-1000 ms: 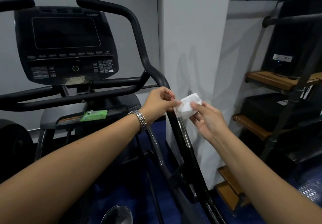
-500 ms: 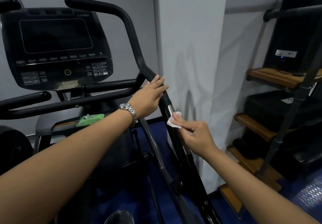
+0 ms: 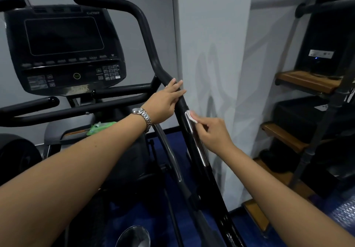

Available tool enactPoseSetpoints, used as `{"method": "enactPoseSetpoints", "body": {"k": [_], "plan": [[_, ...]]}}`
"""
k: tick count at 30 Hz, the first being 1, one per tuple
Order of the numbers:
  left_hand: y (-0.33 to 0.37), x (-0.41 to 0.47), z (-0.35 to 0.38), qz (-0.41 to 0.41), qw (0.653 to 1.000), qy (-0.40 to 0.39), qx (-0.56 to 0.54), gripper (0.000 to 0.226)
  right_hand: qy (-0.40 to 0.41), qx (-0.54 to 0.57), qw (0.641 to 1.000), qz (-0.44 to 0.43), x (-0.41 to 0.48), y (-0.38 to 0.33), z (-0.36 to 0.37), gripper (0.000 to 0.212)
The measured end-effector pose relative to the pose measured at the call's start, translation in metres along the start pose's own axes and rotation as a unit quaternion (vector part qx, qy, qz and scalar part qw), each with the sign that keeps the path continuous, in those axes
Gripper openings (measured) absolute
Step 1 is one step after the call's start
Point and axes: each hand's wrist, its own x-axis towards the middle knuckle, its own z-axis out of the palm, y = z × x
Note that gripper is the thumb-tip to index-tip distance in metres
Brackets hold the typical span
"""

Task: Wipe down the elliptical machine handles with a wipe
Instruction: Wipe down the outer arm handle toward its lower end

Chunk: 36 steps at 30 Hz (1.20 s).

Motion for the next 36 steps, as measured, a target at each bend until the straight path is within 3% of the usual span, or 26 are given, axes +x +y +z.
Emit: {"method": "enactPoseSetpoints", "body": {"k": [5, 11, 16, 21, 25, 31, 36], "plan": [[-0.001, 0.001, 0.0, 0.004, 1.0, -0.007, 0.006, 0.047, -0.026, -0.053, 0.996, -0.063, -0.016, 0.001, 0.005, 0.044], [0.001, -0.001, 0.004, -0.001, 1.0, 0.009, 0.006, 0.047, -0.012, -0.054, 0.998, -0.041, -0.002, -0.001, -0.002, 0.043], [0.001, -0.002, 0.002, 0.002, 1.0, 0.003, 0.015, 0.047, -0.092, -0.106, 0.982, -0.129, -0.024, 0.0, 0.002, 0.041], [0.001, -0.002, 0.003, 0.003, 1.0, 0.008, 0.007, 0.047, -0.079, -0.102, 0.986, -0.107, -0.008, -0.003, -0.004, 0.04], [-0.004, -0.002, 0.003, 0.01, 1.0, 0.003, 0.001, 0.047, -0.145, -0.186, 0.955, -0.18, -0.018, -0.007, 0.001, 0.042], [-0.015, -0.001, 0.005, 0.037, 0.999, 0.017, -0.018, 0.045, -0.119, -0.138, 0.975, -0.128, -0.015, 0.003, -0.015, 0.042], [-0.016, 0.0, 0.007, 0.045, 0.999, 0.016, -0.013, 0.045, -0.147, -0.185, 0.952, -0.194, -0.041, 0.005, -0.01, 0.041]]}}
